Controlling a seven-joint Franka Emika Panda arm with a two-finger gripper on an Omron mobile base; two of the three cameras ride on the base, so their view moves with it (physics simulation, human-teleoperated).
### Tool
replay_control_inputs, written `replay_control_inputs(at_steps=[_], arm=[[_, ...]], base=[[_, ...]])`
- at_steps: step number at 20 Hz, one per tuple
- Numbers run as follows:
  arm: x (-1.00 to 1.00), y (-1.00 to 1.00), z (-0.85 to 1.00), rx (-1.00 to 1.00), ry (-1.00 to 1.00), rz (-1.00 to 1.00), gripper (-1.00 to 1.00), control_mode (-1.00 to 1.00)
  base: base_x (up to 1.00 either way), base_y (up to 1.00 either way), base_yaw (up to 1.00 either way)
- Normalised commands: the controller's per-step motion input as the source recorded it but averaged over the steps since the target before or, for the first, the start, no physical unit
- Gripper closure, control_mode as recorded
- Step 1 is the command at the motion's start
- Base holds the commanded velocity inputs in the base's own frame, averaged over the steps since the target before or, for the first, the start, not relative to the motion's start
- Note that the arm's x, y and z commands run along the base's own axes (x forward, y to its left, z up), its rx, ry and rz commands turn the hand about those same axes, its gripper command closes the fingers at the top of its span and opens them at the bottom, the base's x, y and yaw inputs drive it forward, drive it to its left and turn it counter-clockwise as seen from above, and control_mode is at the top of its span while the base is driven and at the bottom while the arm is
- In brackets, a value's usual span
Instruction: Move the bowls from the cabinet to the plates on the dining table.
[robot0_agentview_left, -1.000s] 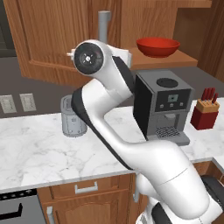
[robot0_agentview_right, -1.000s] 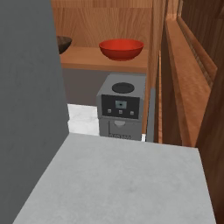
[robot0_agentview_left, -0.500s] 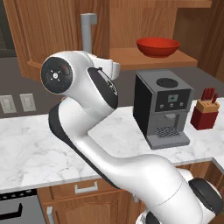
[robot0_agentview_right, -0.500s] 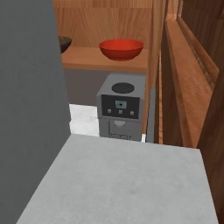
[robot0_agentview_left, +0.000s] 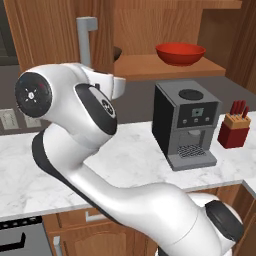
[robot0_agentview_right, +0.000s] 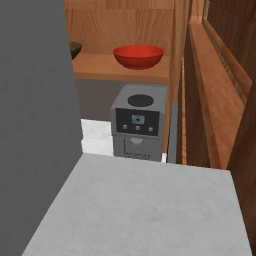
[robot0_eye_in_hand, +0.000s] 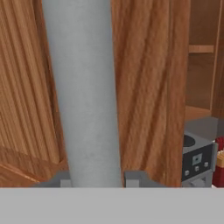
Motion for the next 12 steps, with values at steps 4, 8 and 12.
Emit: replay_control_inputs(at_steps=[4, 8, 12], arm=[[-0.34, 0.05, 0.0, 0.0, 0.0, 0.0, 1.0, -1.0], [-0.36, 0.04, 0.0, 0.0, 0.0, 0.01, -1.0, -1.0], [-0.29, 0.05, 0.0, 0.0, 0.0, 0.02, -1.0, -1.0]], base=[[0.0, 0.0, 0.0], [0.0, 0.0, 0.0], [0.0, 0.0, 0.0]])
